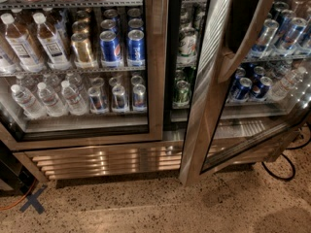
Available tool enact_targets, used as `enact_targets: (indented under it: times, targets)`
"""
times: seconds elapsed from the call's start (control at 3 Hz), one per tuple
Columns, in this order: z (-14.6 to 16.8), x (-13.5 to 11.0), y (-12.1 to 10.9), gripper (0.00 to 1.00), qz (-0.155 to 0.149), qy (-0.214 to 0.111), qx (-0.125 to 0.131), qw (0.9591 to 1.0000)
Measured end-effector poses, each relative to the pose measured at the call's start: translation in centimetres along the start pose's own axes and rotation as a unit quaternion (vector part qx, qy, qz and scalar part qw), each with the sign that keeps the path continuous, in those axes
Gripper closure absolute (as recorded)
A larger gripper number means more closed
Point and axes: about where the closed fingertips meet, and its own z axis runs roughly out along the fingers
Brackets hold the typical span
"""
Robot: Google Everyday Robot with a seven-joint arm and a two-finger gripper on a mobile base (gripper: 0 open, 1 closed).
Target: Open right fridge door
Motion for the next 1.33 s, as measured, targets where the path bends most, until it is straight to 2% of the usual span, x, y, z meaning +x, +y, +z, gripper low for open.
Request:
enact_targets:
  times: [0.67,1.0,1.33]
  targets:
    - [2.3,2.0,-2.1,0.17,0.023,0.01,-0.036,0.999]
    - [2.4,2.0,-2.2,0.17,0.024,0.01,-0.036,0.999]
    - [2.4,2.0,-2.2,0.01,0.024,0.01,-0.036,0.999]
